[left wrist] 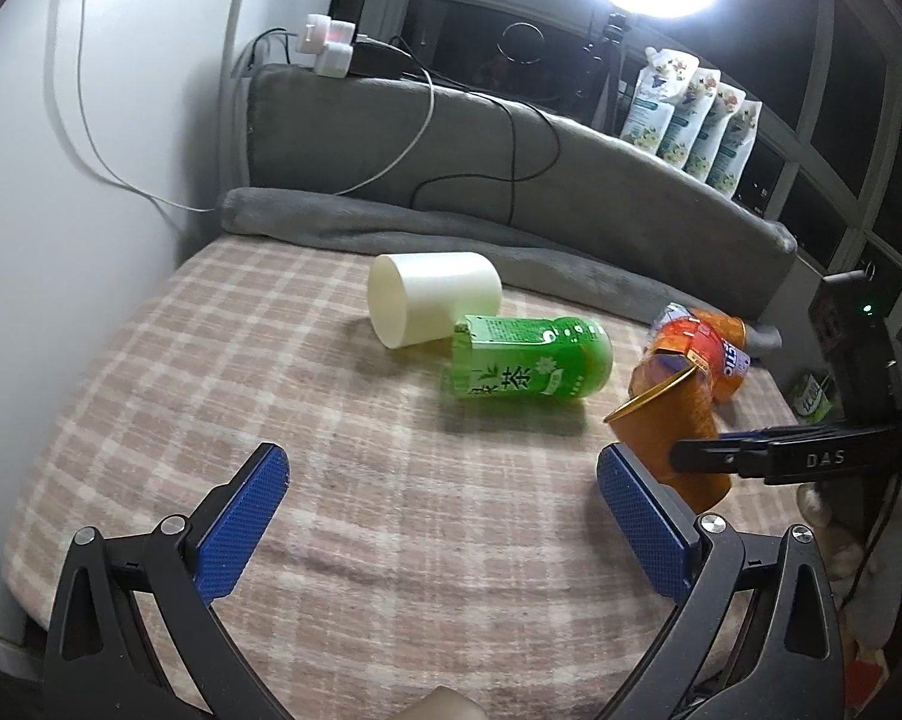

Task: Flip cup upright
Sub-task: 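Lower the upright orange cup onto the table and open the right gripper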

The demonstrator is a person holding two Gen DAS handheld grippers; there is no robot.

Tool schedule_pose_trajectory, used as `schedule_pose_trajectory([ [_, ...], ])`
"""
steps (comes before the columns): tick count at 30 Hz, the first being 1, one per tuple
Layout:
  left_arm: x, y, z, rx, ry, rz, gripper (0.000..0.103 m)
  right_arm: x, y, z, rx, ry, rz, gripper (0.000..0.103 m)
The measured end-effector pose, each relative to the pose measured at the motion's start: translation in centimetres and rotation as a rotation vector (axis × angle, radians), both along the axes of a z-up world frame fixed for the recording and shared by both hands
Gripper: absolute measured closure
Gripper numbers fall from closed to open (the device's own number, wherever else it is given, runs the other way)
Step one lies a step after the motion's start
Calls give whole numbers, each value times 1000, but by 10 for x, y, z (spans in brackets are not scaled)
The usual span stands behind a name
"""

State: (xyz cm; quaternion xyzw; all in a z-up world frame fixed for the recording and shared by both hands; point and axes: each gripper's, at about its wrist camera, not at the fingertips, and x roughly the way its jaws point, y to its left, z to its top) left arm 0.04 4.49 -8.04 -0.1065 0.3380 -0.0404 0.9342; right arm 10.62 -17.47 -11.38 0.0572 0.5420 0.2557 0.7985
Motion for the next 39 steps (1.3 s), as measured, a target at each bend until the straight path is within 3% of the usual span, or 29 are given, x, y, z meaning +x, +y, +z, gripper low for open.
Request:
schedule_pose_trajectory([
  [13, 6, -4, -5, -17, 43, 6, 1, -1, -2, -13, 58, 100, -71, 36],
  [21, 11, -15, -8, -10, 71, -42, 1, -4, -9, -6, 50, 66, -63, 33],
  [24, 15, -16, -10, -59, 96, -67, 1, -14, -12, 7, 49, 11, -63, 28],
  [30, 27, -20, -18, -250, 188, -115, 5, -38, -37, 37, 54, -111, -124, 28],
  [36, 44, -33, -33, -466, 308, -167, 6, -65, -72, 48, 58, -158, -219, 28],
  [39, 50, -41, -36, -514, 329, -168, 6, -78, -89, 49, 82, -162, -263, 28],
])
